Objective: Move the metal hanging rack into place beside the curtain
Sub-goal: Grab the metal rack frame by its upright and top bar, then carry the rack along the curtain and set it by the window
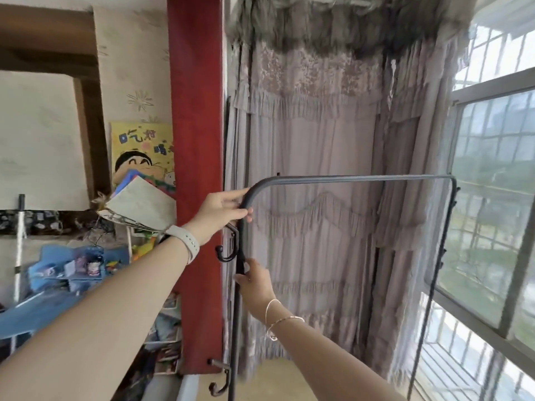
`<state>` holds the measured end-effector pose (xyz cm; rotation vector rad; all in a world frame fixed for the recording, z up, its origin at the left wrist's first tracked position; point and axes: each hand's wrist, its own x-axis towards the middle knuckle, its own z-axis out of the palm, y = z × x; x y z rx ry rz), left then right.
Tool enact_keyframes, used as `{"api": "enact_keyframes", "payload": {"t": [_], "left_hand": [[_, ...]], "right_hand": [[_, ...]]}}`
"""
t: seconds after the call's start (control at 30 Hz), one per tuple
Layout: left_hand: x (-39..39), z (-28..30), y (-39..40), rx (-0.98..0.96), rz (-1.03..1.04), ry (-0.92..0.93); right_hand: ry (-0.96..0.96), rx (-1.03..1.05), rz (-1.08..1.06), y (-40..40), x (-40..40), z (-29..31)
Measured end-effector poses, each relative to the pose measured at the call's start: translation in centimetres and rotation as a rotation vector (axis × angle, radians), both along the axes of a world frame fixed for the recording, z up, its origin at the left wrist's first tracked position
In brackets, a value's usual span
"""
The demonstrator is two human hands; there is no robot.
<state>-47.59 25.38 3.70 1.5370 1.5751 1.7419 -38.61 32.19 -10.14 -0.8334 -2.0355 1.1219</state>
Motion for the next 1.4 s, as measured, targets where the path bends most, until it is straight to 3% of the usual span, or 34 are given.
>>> {"api": "enact_keyframes", "payload": {"t": [0.2, 0.37, 0.87, 1.4], "left_hand": [[-8.4, 0.1, 3.3, -0.053, -0.018, 0.009], [-15.2, 1.6, 7.3, -0.144, 0.065, 0.169], [-30.9, 0.9, 18.8, -0.131, 0.326, 0.369], [-44.8, 1.9, 30.7, -0.156, 0.266, 0.386]], "right_hand": [[0.022, 0.065, 0.034, 3.8, -7.6, -0.1], [0.01, 0.063, 0.052, 7.2, -13.6, 0.7], [-0.06, 0.106, 0.097, 19.6, -30.9, 0.1], [-0.141, 0.074, 0.049, 30.4, -44.5, 2.2]]}}
